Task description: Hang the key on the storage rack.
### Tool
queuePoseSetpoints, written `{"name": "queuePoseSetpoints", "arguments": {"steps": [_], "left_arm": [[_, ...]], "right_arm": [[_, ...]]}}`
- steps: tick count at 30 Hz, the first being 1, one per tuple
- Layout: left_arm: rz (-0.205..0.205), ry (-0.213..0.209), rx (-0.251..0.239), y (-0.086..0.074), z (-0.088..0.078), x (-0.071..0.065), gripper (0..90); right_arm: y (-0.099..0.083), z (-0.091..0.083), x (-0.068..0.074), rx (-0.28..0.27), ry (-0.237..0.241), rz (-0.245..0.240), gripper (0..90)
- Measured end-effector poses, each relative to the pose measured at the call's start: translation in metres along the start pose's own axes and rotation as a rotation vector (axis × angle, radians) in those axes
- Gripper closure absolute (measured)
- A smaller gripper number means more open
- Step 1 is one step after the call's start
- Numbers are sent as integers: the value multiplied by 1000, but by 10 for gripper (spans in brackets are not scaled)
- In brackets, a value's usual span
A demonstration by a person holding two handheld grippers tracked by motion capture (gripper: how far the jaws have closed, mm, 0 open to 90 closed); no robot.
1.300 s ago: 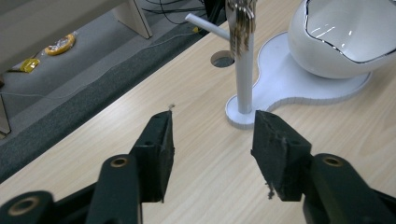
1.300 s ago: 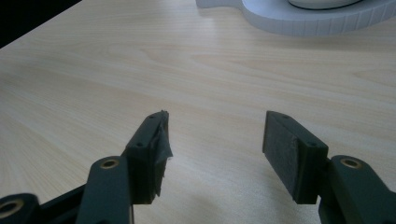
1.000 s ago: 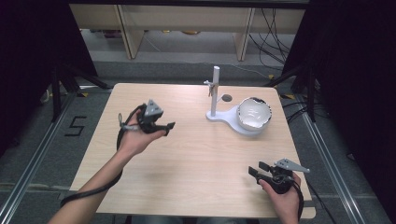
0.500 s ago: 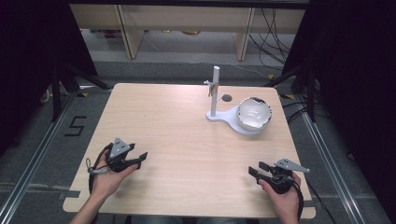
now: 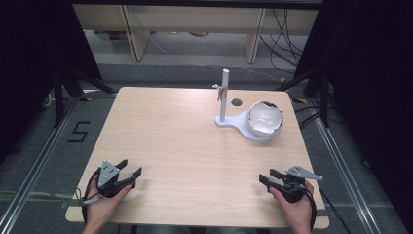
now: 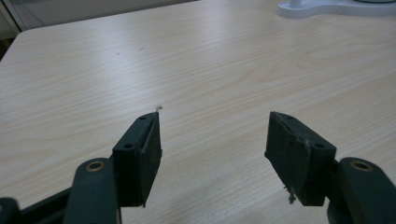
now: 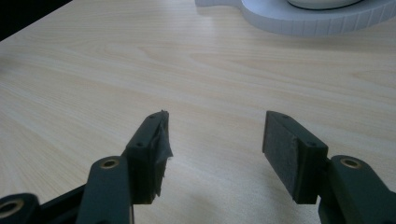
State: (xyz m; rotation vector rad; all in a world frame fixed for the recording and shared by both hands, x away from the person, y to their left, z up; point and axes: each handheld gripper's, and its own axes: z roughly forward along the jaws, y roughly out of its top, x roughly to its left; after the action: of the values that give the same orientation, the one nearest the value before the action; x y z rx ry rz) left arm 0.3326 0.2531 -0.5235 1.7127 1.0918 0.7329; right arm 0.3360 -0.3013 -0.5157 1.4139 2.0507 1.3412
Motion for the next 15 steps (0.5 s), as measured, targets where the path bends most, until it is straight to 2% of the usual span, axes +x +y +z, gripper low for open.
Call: {"name": "queuePoseSetpoints", "arguments": {"steps": [1,2,3,5,7,10,12,15], "left_arm": [[1,0,-2,0,0,0,349],[-4,-3,-7,0,0,0,349],[-9,-1,-9,0,0,1,349],[-10,2,-3,0,0,1,350],[-7,1,-10,0,0,0,350],[6,1,1,0,0,0,351],[13,-1,7,0,0,-1,353],[11,-8,3,0,1,0,353]], "right_arm": [[-1,0,3,2,8,37,421],[-1,1,2,4,10,39,421],[-1,2,1,1,11,22,421],[-1,1,1,3,16,29,421],[0,1,-1,-2,9,-3,421],[0,1,-1,-3,12,0,421],[-1,0,3,8,28,59,421],[0,0,3,10,30,59,421]]}}
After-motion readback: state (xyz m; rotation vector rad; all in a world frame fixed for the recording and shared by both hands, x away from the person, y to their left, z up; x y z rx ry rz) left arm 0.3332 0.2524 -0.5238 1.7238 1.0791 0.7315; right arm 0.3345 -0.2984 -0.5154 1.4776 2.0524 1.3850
